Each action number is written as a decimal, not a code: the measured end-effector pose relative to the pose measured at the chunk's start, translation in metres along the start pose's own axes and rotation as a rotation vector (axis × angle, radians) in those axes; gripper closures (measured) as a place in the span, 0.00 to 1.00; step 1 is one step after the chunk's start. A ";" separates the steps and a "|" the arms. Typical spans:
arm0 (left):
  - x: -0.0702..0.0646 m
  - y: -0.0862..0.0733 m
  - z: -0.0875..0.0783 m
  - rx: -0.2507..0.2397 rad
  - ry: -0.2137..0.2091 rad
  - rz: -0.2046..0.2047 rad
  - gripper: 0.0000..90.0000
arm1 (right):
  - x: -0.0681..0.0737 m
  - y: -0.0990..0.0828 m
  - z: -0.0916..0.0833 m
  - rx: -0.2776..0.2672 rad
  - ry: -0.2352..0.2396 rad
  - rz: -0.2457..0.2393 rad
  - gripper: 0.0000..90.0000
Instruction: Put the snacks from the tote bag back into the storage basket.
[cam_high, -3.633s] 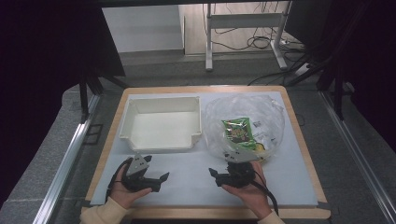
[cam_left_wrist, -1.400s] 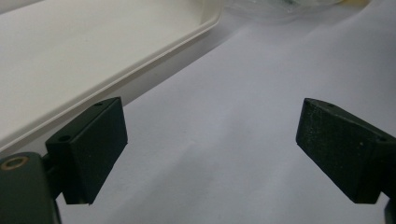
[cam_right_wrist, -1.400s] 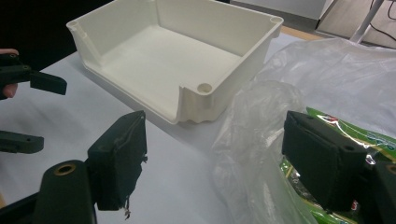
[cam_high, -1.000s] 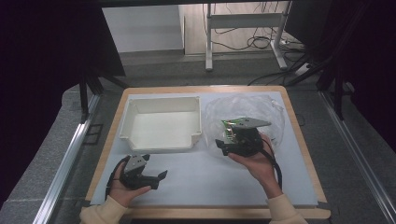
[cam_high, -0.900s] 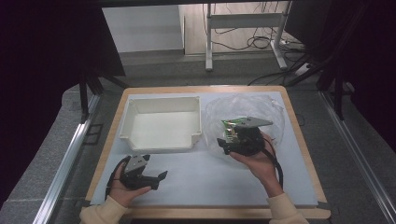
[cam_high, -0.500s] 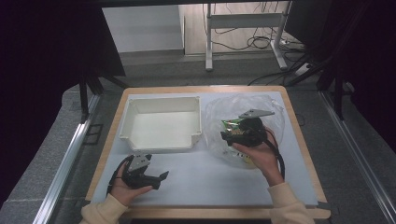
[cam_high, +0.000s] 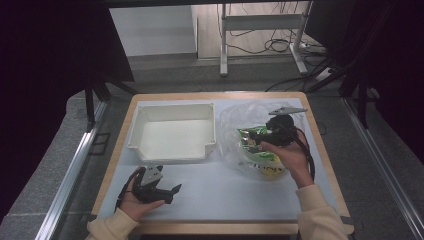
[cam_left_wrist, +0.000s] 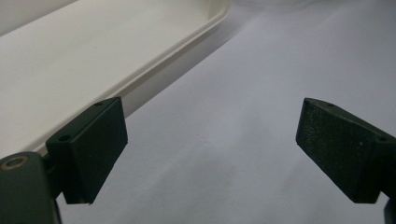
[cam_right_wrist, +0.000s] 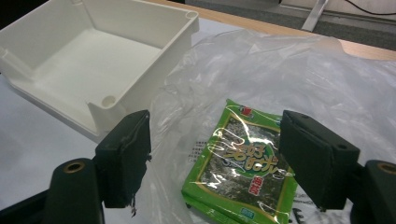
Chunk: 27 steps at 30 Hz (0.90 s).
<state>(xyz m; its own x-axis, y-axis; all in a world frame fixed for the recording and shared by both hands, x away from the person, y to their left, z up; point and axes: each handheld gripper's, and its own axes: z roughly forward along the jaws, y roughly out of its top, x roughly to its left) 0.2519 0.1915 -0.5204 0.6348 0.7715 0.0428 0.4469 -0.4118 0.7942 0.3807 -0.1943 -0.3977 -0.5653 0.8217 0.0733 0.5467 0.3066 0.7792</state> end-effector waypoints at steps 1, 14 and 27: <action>0.000 0.000 0.000 0.000 0.004 0.002 0.10 | -0.002 0.001 0.001 0.001 0.000 0.003 0.30; 0.001 -0.003 -0.001 0.004 0.010 0.001 0.10 | -0.035 0.004 0.028 0.083 -0.028 0.064 0.33; 0.002 -0.004 -0.003 0.000 0.013 -0.004 0.10 | -0.060 -0.001 0.049 0.160 -0.047 0.131 0.41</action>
<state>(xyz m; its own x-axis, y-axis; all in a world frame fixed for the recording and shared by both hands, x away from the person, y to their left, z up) 0.2495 0.1958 -0.5213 0.6245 0.7796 0.0478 0.4491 -0.4085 0.7946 0.4442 -0.2205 -0.4337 -0.4555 0.8798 0.1356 0.7072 0.2651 0.6554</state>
